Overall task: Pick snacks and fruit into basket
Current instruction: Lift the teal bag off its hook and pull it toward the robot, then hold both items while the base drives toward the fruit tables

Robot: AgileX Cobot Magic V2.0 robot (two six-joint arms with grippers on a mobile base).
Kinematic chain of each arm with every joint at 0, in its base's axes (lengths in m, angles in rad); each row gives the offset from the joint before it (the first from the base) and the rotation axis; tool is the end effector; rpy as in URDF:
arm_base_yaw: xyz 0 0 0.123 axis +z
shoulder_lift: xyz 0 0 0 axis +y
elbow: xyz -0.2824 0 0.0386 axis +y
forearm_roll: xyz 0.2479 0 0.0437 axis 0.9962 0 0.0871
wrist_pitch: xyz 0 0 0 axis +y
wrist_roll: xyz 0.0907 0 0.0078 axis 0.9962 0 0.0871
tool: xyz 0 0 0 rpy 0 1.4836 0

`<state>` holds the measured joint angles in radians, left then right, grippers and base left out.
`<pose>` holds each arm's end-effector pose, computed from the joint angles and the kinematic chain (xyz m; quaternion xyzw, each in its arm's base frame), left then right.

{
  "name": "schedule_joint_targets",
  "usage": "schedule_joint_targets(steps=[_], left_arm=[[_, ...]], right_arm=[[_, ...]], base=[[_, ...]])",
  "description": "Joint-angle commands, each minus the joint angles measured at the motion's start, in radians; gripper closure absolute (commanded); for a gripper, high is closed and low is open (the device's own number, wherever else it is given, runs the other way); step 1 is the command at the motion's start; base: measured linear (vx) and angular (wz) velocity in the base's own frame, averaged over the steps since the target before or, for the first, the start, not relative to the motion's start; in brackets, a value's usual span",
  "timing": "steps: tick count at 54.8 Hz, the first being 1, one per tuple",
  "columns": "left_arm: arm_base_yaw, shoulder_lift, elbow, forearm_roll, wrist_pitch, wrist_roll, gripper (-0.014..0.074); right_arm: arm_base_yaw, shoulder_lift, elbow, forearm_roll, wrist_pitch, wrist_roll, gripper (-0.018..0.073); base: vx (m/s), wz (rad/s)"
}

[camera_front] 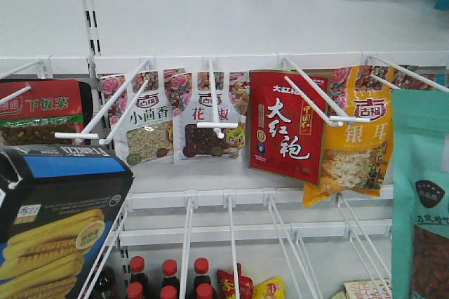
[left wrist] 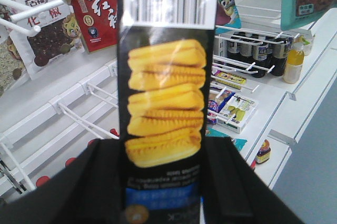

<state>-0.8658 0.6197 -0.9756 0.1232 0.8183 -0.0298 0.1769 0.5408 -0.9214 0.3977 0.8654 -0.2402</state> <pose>0.0672 -0.0664 0.4128 0.3436 0.7501 -0.1884 0.5327 0.0673 0.0393 0.4036 -0.1461 0.8036 0.1789 0.5486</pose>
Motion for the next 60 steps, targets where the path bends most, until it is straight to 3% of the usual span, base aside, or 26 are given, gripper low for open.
schedule_joint_targets(steps=[1, 60], left_arm=[[0.003, 0.002, -0.037, 0.01, -0.093, -0.002, 0.0607], [0.003, 0.002, -0.037, 0.01, -0.093, -0.002, 0.0607]], right_arm=[[0.001, 0.003, -0.035, 0.027, -0.083, -0.011, 0.0566], [0.001, 0.003, -0.035, 0.025, -0.083, -0.011, 0.0566]], base=[[0.0, 0.0], [0.0, 0.0]])
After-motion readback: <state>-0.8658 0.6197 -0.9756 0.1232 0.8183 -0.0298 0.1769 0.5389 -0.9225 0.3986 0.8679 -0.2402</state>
